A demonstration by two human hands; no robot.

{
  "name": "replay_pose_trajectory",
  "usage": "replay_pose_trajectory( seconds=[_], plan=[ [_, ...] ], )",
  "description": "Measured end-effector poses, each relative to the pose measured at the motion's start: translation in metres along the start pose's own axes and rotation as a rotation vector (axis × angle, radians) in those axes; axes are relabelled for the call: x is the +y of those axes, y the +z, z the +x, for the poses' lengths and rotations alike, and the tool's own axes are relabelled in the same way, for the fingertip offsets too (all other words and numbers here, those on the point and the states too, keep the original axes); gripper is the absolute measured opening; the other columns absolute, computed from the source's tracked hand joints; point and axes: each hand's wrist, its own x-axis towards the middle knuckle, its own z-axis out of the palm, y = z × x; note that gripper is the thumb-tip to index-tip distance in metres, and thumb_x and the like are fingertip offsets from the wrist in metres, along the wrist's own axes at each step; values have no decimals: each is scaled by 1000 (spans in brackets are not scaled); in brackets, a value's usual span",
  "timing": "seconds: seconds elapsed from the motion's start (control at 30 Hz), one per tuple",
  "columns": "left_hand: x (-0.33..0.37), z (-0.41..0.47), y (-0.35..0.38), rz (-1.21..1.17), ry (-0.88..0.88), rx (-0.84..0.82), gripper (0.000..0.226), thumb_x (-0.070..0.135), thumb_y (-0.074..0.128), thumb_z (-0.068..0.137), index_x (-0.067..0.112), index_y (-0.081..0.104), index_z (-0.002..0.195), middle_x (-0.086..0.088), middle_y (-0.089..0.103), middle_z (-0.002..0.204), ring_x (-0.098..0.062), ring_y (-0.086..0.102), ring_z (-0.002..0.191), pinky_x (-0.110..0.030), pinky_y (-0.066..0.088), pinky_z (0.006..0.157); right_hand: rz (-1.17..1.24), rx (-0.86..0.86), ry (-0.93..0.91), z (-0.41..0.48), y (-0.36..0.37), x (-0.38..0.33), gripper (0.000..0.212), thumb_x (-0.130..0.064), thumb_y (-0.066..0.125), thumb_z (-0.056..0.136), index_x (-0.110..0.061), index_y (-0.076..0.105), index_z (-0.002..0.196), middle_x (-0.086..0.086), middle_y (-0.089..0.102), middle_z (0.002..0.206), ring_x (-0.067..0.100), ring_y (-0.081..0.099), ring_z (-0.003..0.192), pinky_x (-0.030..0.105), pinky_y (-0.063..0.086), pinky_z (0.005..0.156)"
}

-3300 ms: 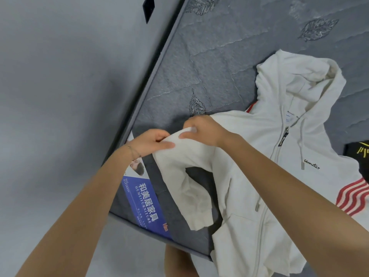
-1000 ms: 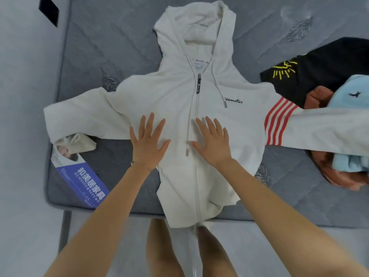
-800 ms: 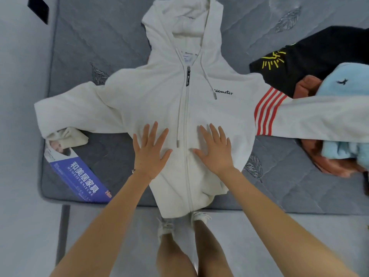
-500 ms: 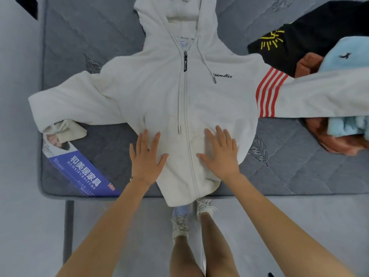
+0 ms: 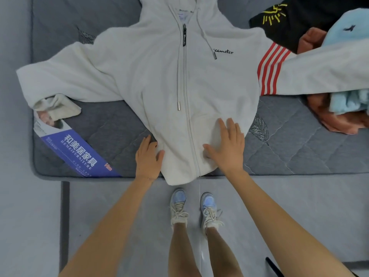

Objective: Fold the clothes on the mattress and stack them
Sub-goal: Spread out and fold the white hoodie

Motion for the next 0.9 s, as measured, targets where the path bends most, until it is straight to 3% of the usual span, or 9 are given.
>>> replay_pose_trajectory(
  seconds=[0.1, 0.2, 0.3, 0.43, 0.53, 0.6, 0.7, 0.77, 0.9],
  plan=[
    [5, -2, 2, -178, 8, 112, 5, 6, 55, 94, 1, 56, 93, -8, 60, 96, -22, 57, 90, -31, 44, 81, 56, 51, 88, -14, 4, 18, 100, -43, 75, 82, -19, 13, 157, 13, 3, 164, 31, 2, 151, 48, 8, 122],
    [13, -9, 0, -366, -80, 158, 14, 9, 52, 97, 9, 42, 87, 4, 38, 65, -6, 35, 57, -13, 34, 53, 289, -12, 106, -24, 4, 35, 102, -27, 77, 84, -18, 6, 157, 14, -2, 163, 25, 4, 151, 41, 14, 120],
    [22, -21, -4, -460, -74, 264, 15, 12, 52, 98, 11, 40, 89, 5, 36, 65, 0, 36, 53, -10, 37, 54, 591, -92, 119, -26, 1, 35, 100, -7, 73, 86, -15, 2, 157, 4, 10, 164, 14, 17, 147, 35, 20, 120],
    [27, -37, -15, -435, -48, 388, 14, 16, 52, 98, 17, 41, 90, 7, 37, 62, 0, 36, 51, -10, 35, 53, 651, -50, 156, -28, -10, 27, 89, 1, 64, 90, -13, 6, 156, -7, 23, 156, 12, 28, 143, 17, 22, 112],
    [27, -45, -30, -357, -59, 473, 11, 19, 52, 97, 20, 42, 91, 8, 37, 58, -2, 39, 50, -12, 31, 50, 730, -2, 264, -30, -26, 18, 88, -3, 66, 90, -15, 9, 155, 1, 50, 134, 10, 55, 112, 19, 41, 96],
    [30, -47, -41, -346, -71, 530, 10, 22, 52, 97, 21, 44, 91, 8, 36, 58, -3, 39, 50, -12, 30, 50, 760, 29, 334, -31, -36, 12, 82, -8, 69, 89, -11, 19, 153, -2, 55, 115, 8, 59, 91, 21, 45, 84],
    [35, -44, -58, -364, -72, 584, 10, 24, 53, 97, 21, 45, 91, 10, 38, 59, 1, 41, 52, -9, 32, 50, 686, 46, 291, -32, -46, 8, 48, -13, 70, 88, -4, 51, 131, 3, 59, 110, 16, 56, 95, 27, 47, 85],
    [33, -39, -63, -385, -83, 562, 11, 25, 55, 96, 19, 47, 91, 11, 42, 63, 4, 43, 55, -8, 33, 52, 679, 44, 250, -35, -47, 5, 26, -13, 69, 89, -2, 61, 111, 7, 63, 97, 17, 56, 86, 28, 46, 76],
    [18, -39, -53, -387, -174, 330, 16, 25, 54, 98, 10, 55, 93, 3, 52, 79, -6, 45, 70, -18, 34, 59, 689, 76, 294, -39, -35, 7, 11, -11, 65, 90, -2, 59, 95, -1, 54, 76, 13, 50, 70, 24, 38, 64]
  ],
)
